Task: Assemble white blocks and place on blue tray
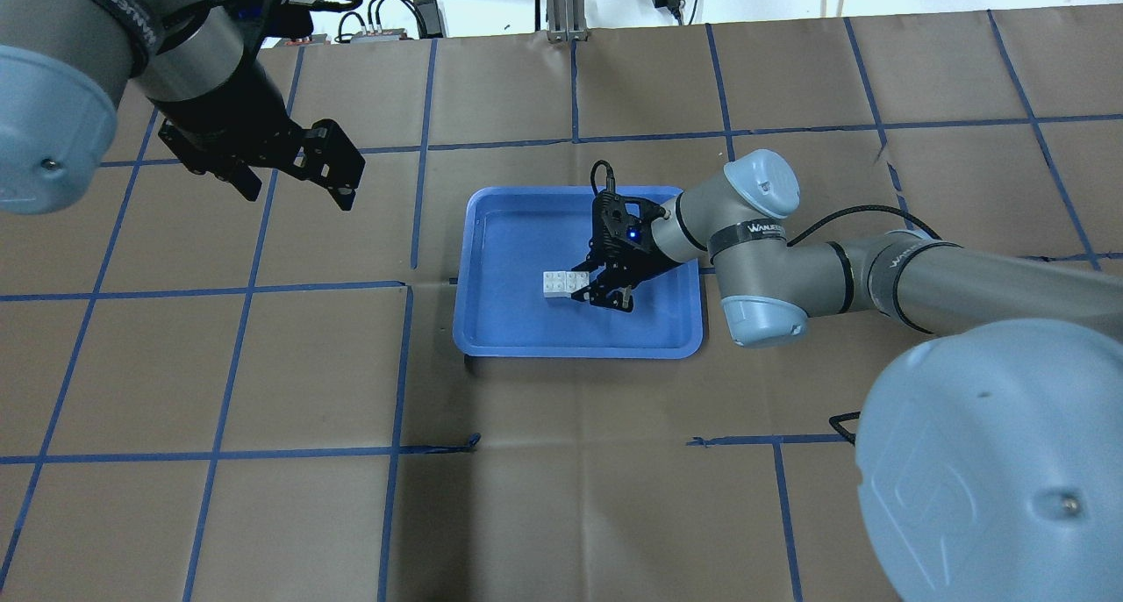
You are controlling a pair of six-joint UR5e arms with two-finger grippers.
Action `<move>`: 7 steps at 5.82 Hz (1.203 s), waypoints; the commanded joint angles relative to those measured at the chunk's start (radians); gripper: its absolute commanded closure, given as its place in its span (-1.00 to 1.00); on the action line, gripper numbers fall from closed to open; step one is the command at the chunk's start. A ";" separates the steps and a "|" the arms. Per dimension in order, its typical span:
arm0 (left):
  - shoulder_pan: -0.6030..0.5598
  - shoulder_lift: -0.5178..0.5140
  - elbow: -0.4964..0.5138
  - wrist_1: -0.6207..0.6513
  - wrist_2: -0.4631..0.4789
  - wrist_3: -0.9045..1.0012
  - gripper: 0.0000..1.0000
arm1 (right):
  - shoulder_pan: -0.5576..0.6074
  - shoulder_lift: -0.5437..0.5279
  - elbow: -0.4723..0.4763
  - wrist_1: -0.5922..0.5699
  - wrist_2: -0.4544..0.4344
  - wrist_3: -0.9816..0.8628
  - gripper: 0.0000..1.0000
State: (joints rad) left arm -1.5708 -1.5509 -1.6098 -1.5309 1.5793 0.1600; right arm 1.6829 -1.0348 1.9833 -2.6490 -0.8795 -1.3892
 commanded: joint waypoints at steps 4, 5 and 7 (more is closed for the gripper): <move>-0.002 -0.005 0.002 0.006 -0.002 -0.001 -0.98 | 0.000 0.001 0.002 -0.026 0.002 0.045 0.54; 0.000 -0.005 0.002 0.014 -0.004 -0.001 -0.98 | 0.000 0.001 0.002 -0.025 0.002 0.045 0.53; -0.002 -0.011 0.002 0.050 -0.004 0.001 -0.98 | 0.000 0.001 0.003 -0.023 0.001 0.045 0.48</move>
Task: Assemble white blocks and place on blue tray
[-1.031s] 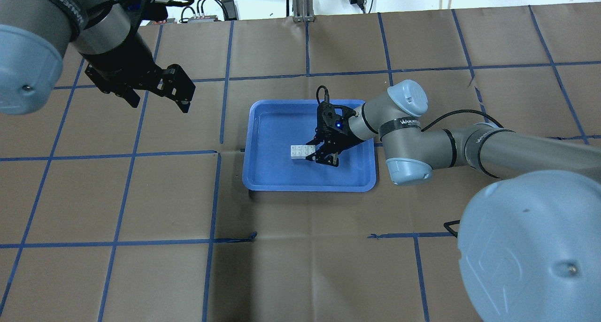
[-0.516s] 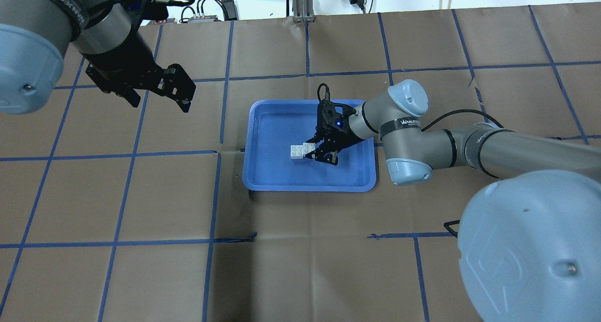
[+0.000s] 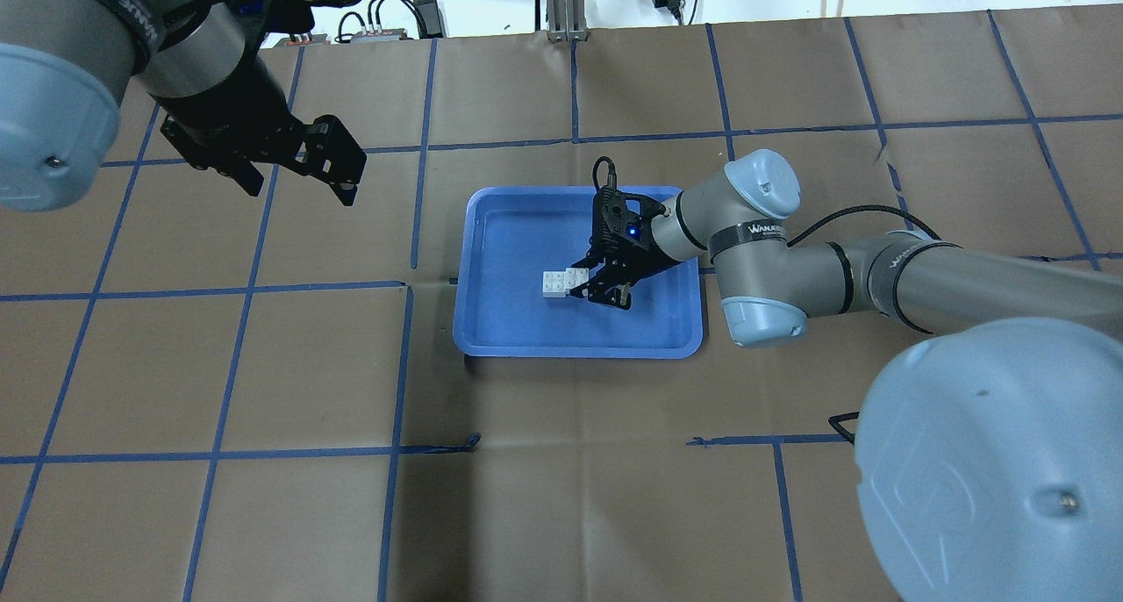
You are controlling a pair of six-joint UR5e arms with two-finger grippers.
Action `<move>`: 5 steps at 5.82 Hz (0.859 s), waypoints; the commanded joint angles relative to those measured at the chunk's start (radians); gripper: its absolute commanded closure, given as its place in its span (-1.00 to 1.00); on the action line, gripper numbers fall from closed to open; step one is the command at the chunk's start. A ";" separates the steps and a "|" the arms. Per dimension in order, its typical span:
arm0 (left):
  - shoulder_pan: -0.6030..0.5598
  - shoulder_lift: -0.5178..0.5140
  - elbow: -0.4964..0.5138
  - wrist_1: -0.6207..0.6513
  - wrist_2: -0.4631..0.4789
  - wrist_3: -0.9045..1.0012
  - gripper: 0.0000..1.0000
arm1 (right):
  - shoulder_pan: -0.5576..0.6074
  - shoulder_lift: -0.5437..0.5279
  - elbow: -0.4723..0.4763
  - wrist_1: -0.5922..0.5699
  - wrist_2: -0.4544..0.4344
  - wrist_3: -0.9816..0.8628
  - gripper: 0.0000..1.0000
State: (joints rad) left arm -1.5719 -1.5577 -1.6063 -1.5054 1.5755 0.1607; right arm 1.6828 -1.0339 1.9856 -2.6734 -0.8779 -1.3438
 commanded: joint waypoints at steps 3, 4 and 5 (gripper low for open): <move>0.000 -0.005 -0.003 0.033 0.001 0.002 -0.98 | 0.000 0.000 -0.001 0.004 -0.001 0.000 0.33; 0.000 -0.005 -0.003 0.033 0.001 0.000 -0.98 | 0.000 0.003 0.001 0.003 0.002 0.000 0.33; 0.000 -0.005 -0.001 0.033 0.001 -0.001 -0.98 | 0.000 0.011 0.001 0.003 0.004 0.000 0.30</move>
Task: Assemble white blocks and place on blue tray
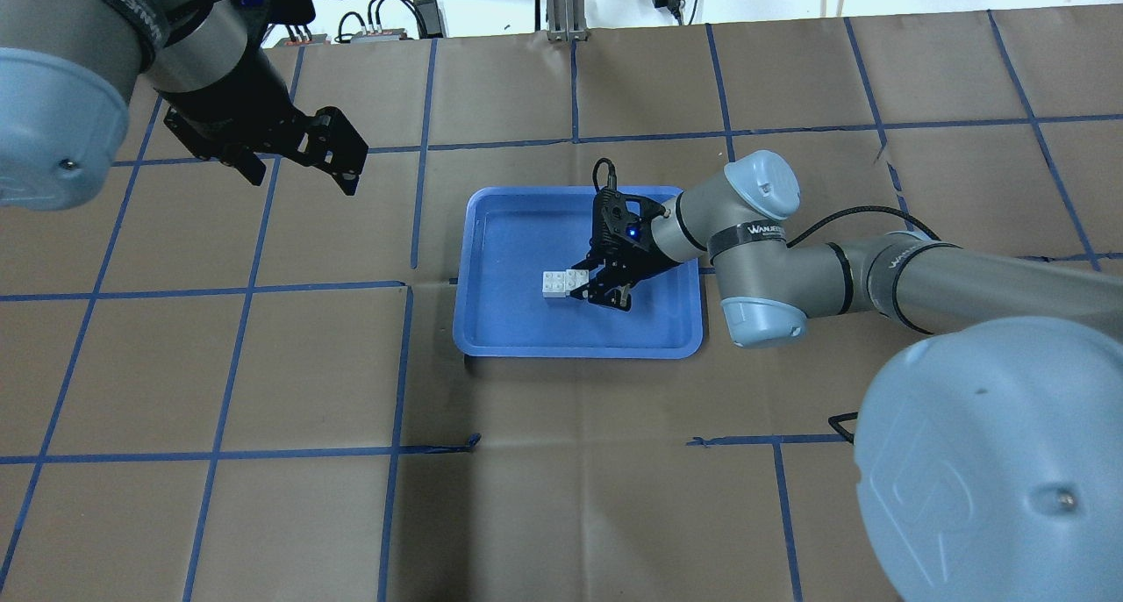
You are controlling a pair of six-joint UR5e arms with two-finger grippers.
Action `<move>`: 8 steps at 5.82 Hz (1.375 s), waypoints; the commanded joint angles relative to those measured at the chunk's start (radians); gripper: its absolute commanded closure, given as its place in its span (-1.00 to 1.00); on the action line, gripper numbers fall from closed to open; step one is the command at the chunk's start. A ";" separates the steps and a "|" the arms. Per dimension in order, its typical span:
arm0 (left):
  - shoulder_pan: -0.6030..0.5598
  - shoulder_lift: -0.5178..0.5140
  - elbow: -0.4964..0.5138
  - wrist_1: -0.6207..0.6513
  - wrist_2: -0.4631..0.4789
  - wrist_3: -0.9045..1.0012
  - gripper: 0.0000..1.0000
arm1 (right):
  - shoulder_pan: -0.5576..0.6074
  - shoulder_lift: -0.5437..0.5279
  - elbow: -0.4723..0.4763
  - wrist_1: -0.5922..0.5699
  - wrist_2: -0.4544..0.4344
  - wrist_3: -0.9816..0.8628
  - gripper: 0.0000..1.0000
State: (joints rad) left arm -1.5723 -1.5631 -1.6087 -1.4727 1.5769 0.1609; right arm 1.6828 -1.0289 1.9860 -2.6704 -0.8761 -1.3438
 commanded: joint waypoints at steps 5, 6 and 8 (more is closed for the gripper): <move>-0.002 0.000 0.000 0.005 0.000 0.003 -0.98 | 0.000 -0.003 -0.009 -0.005 -0.009 0.056 -0.99; 0.000 0.000 0.000 0.005 0.000 0.003 -0.98 | -0.002 -0.014 -0.032 0.000 -0.020 0.081 -0.99; 0.000 0.000 0.001 0.005 0.000 0.002 -0.98 | -0.012 -0.063 -0.091 0.106 -0.130 0.144 -0.99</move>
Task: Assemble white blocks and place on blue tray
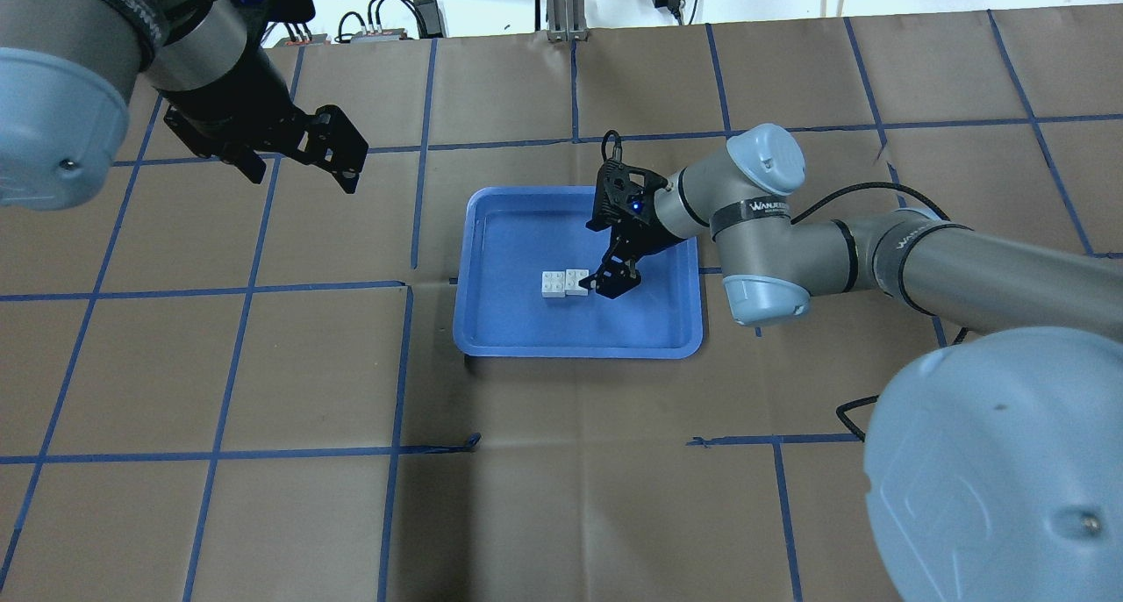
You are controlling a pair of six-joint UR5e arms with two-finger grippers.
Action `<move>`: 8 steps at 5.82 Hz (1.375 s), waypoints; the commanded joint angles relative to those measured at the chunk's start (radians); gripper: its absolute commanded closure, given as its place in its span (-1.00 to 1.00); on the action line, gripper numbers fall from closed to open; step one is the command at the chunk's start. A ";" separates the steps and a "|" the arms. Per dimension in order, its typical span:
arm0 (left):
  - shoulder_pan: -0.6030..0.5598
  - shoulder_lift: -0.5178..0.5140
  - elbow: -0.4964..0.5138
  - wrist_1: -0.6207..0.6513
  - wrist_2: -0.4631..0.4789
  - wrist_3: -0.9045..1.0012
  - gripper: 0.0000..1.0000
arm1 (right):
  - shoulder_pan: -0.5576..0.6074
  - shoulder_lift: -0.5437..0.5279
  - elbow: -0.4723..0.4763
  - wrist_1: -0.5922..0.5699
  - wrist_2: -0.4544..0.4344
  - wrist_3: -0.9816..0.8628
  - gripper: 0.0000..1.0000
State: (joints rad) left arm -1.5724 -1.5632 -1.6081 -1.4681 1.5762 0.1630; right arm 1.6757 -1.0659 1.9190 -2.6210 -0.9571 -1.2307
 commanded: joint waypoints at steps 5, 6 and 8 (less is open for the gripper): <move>-0.008 -0.006 -0.001 0.000 -0.001 -0.013 -0.98 | -0.094 -0.163 -0.139 0.482 -0.227 0.042 -0.99; -0.008 -0.006 0.000 0.002 -0.001 -0.011 -0.98 | -0.103 -0.166 -0.158 0.502 -0.262 0.042 -0.99; -0.009 -0.005 -0.001 0.000 -0.001 -0.016 -0.98 | -0.157 -0.247 -0.201 0.658 -0.363 0.063 -0.99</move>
State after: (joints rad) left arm -1.5805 -1.5680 -1.6081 -1.4670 1.5754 0.1517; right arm 1.5450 -1.2702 1.7408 -2.0452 -1.2640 -1.1818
